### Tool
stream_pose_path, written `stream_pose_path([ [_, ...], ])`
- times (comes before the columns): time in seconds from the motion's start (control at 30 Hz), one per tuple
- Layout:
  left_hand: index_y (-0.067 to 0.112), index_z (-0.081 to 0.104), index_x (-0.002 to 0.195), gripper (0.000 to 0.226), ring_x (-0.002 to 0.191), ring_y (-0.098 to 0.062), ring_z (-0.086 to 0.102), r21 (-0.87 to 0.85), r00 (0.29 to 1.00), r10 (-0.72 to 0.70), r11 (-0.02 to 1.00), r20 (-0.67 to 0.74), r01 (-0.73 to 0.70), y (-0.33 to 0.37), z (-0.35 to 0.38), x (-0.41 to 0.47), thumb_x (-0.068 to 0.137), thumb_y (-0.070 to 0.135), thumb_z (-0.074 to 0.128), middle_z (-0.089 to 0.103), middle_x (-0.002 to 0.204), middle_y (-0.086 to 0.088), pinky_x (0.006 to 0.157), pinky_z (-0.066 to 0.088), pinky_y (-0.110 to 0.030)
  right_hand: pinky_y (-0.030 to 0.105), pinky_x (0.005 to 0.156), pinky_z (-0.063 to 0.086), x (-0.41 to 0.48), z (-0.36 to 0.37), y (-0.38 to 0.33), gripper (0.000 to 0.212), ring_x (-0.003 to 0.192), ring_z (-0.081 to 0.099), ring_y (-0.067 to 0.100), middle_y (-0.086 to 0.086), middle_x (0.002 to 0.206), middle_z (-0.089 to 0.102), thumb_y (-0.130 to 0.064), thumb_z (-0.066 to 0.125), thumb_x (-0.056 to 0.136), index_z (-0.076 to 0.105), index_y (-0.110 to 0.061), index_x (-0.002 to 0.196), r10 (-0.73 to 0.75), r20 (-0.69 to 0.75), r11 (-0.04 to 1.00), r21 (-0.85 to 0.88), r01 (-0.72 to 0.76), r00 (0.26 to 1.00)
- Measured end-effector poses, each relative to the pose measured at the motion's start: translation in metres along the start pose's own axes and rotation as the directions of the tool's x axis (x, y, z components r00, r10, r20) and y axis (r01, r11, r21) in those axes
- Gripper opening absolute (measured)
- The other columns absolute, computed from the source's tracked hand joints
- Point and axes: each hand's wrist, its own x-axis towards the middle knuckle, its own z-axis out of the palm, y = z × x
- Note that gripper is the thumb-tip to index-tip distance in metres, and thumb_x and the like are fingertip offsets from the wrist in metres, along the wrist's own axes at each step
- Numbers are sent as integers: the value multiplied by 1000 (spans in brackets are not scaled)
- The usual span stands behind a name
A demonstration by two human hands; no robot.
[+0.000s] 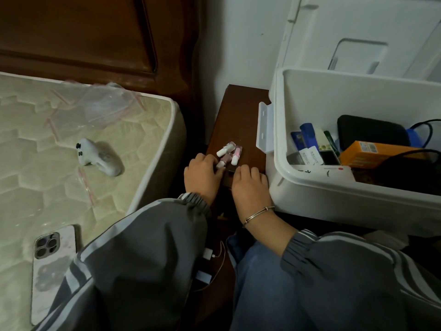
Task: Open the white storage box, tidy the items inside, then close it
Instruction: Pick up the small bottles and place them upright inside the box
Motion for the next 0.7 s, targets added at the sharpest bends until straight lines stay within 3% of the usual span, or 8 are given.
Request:
stream_pose_path([
  [0.1, 13, 62, 101, 26, 94, -25, 56, -32, 1000, -22, 999, 10, 23, -3, -5, 0, 93, 36, 52, 58, 103, -7, 83, 45, -40, 33, 75, 48, 4, -5, 0, 30, 93, 57, 21, 5, 104, 60, -10, 44, 87, 62, -9, 110, 33, -53, 997, -68, -36, 998],
  [0.2, 13, 62, 102, 24, 91, -24, 57, -122, 998, -43, 991, 35, 47, -9, -15, -3, 93, 33, 54, 57, 101, -5, 82, 46, -39, 39, 82, 43, 9, -1, 2, 26, 103, 49, 29, 12, 114, 51, -7, 39, 91, 55, -5, 112, 11, 17, 1000, 25, -12, 1000],
  [0.37, 13, 61, 96, 17, 79, -14, 53, -280, 997, -16, 959, 72, 36, -22, -51, -8, 91, 28, 59, 59, 93, -3, 66, 32, -18, 40, 86, 40, 8, -7, 3, 26, 109, 46, 30, 13, 118, 49, -5, 34, 93, 49, -7, 114, -12, 17, 999, 45, 11, 1000],
  [0.5, 13, 60, 89, 11, 67, -8, 61, -446, 983, 15, 892, 180, 68, -26, -92, -16, 90, 24, 62, 67, 76, 2, 62, 41, -16, 38, 85, 39, -3, -18, 1, 22, 105, 52, 28, 9, 114, 57, -13, 36, 97, 49, -12, 114, -54, -18, 979, 196, 56, 998],
  [0.6, 3, 61, 90, 15, 66, -14, 65, -588, 972, 53, 803, 229, 95, -20, -123, -27, 89, 18, 65, 70, 75, -6, 65, 48, -25, 33, 74, 42, -20, -39, -1, 19, 94, 59, 25, 5, 103, 62, -23, 49, 94, 53, -12, 108, 2, -45, 841, 541, 23, 999],
  [0.7, 0, 62, 92, 17, 67, -11, 66, -650, 972, 95, 757, 214, 70, -5, -150, -38, 88, 16, 65, 71, 74, -5, 67, 51, -26, 21, 62, 39, -40, -72, 3, 4, 74, 56, 11, -8, 80, 58, -21, 56, 91, 52, -20, 90, 93, 8, 528, 847, -56, 996],
])
